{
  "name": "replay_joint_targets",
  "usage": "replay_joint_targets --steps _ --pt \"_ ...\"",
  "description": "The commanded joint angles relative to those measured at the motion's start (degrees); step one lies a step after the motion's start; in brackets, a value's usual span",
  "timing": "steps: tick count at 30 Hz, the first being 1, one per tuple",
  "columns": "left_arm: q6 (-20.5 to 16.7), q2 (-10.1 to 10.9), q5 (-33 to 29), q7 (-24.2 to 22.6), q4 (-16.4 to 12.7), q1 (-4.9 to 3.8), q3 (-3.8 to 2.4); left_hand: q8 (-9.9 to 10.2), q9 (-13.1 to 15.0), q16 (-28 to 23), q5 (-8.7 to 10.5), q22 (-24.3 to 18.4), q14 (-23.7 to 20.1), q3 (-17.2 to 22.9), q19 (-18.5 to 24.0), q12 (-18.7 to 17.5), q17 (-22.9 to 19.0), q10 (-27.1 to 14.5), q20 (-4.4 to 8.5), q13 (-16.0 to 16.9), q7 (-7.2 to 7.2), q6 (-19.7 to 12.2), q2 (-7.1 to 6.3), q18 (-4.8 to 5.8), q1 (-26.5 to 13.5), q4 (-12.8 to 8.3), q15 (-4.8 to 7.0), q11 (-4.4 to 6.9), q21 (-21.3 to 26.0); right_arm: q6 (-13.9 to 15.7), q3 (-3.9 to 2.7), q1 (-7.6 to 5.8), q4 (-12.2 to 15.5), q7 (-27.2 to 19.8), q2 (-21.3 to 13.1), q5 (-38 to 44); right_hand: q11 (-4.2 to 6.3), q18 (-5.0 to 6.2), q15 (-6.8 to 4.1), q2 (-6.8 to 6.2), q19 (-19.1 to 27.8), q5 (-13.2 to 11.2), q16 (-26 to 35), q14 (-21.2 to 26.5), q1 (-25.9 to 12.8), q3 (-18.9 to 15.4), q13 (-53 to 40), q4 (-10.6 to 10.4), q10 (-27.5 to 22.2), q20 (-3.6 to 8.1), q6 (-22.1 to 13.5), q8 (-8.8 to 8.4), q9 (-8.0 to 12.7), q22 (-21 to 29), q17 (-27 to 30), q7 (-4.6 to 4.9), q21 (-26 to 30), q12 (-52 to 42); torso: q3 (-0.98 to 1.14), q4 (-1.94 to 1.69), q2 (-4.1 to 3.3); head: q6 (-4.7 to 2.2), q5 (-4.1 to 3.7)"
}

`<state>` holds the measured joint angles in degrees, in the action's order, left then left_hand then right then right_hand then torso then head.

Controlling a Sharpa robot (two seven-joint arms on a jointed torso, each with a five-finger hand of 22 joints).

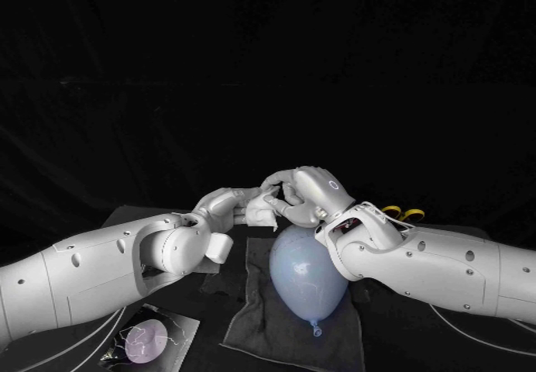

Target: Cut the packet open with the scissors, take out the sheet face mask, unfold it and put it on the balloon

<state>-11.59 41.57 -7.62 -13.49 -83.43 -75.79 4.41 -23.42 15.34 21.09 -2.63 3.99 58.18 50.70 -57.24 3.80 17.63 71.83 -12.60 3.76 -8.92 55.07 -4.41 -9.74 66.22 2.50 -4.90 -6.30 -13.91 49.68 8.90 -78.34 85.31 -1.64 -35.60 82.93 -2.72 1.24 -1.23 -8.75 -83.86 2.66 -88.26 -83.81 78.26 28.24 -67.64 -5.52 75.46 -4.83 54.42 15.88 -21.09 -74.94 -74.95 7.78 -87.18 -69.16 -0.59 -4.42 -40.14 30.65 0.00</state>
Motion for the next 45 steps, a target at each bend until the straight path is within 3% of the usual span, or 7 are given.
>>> replay_joint_targets --steps 1,20,36,45 --pt "0.1 -0.1 -0.4 -1.3 -0.2 -0.09 -0.07 -0.2 0.1 -0.3 -0.28 0.1 0.5 0.6 -0.5 -0.1 0.1 0.6 -0.14 0.0 -0.11 0.5 0.07 -0.80 -0.8 -0.2 0.09 0.03 0.3 -1.6 0.04 0.05 -0.1 1.7 0.1 2.4 -0.12 -0.52 0.11 -0.47 -4.7 0.2 -0.3 -5.7 0.2 0.1 -0.2 0.3 0.0 -0.06 0.5 -0.12 0.0 -14.1 -13.3 -0.10 0.1 0.2 0.01 0.01 0.00 0.00 -0.06" --pt "1.1 0.0 -0.4 -1.6 -0.3 -0.09 -0.07 -0.2 0.2 -0.5 -0.27 0.1 0.7 1.2 -0.5 -0.1 0.3 0.7 -0.11 0.0 -0.07 0.6 0.33 -0.81 -1.5 -0.6 0.14 0.08 0.2 -3.9 0.17 0.05 0.0 3.7 -0.1 3.8 0.33 -0.67 -0.20 0.10 -5.0 0.2 -0.5 -5.7 0.3 0.6 -1.2 0.6 0.6 0.06 2.1 0.53 -0.1 -14.3 -13.6 -0.67 -0.5 -0.6 -0.02 -0.05 0.00 0.22 -0.15" --pt "1.7 0.0 0.3 -1.5 -0.5 -0.09 -0.07 -0.3 0.4 -0.6 -0.32 0.2 0.8 1.9 -0.6 -0.1 0.5 0.9 0.01 0.0 0.06 0.7 0.28 -0.81 -1.8 -1.7 0.23 0.19 0.2 -0.7 0.17 0.05 1.0 5.7 -0.5 4.2 0.13 -0.62 -0.13 0.11 -4.9 0.3 -0.5 -5.7 -0.4 0.8 -1.2 0.4 0.6 0.09 1.2 -0.13 0.3 -14.2 -13.6 -0.35 -0.3 -0.4 0.00 -0.03 -0.02 0.15 -0.27" --pt "1.6 0.0 0.5 -1.6 -0.4 -0.09 -0.07 -0.3 0.4 -0.7 -0.33 0.2 0.8 2.0 -0.6 -0.1 0.5 0.9 0.03 0.0 0.07 0.8 0.29 -0.81 -1.8 -1.9 0.24 0.20 0.2 -3.3 0.17 0.01 2.7 6.8 -1.5 3.7 0.00 -0.64 -0.02 -0.37 -4.9 0.2 -0.6 -5.8 -1.2 0.4 -1.3 0.1 0.6 0.02 1.0 -0.33 0.4 -14.3 -13.8 -0.23 -0.4 -0.5 0.00 0.00 0.02 0.09 -0.35"
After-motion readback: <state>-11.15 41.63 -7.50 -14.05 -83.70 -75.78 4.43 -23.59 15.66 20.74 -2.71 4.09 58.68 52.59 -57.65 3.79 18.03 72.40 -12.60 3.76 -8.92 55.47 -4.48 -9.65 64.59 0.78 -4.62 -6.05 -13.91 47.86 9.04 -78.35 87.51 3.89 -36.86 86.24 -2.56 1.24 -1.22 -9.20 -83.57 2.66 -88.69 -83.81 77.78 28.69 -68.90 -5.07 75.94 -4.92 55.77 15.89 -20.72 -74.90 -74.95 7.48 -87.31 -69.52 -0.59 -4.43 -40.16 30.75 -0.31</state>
